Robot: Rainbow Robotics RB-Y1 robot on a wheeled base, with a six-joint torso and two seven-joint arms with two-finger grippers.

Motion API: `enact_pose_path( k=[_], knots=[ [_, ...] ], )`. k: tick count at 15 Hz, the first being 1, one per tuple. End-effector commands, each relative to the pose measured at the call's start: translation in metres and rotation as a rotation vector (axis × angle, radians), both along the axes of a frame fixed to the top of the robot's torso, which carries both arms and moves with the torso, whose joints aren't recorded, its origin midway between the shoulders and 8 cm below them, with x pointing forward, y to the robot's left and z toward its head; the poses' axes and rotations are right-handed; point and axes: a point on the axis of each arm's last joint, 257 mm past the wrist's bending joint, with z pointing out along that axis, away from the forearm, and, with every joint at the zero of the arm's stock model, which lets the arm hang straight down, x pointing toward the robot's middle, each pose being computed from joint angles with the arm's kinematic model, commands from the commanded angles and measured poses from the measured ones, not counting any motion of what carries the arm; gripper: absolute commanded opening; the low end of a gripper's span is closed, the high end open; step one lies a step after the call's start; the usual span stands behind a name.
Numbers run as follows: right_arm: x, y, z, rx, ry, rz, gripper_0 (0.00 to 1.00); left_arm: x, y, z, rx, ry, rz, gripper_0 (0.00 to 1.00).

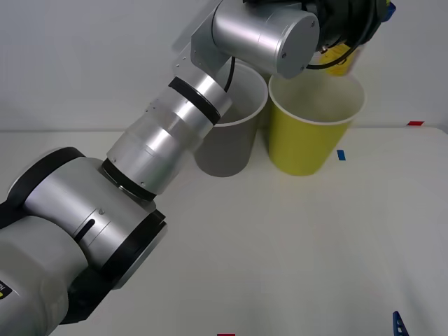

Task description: Put cans in the gray bin and PET bottles in the light green bin.

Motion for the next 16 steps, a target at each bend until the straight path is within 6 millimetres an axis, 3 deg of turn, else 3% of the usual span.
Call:
enact_pose_path(
  k=[1,4,6,9,13,16],
  knots=[
    [0.0,0.0,0.0,0.0,0.0,0.0,1.0,0.0,0.0,-0.005,0.0,0.027,0.0,1.0],
    [0.0,0.0,0.0,0.0,0.0,0.0,1.0,-0.002,0.001,-0.006,-0.007,0.048,-0.008,1.0],
    [0.0,0.0,0.0,0.0,0.0,0.0,1.0,0.01,0.026,-0.004,0.026,0.052,0.024,1.0],
    [0.0,0.0,0.0,0.0,0.0,0.0,1.0,0.024,0.083,0.008,0.074,0.057,0.084,1.0],
    [0.0,0.0,0.0,0.0,0.0,0.0,1.0,0.023,0.172,-0.008,0.061,0.002,0.177,1.0],
    [0.0,0.0,0.0,0.0,0.0,0.0,1.0,0.021,0.224,-0.016,0.06,-0.027,0.243,1.0]
  ],
)
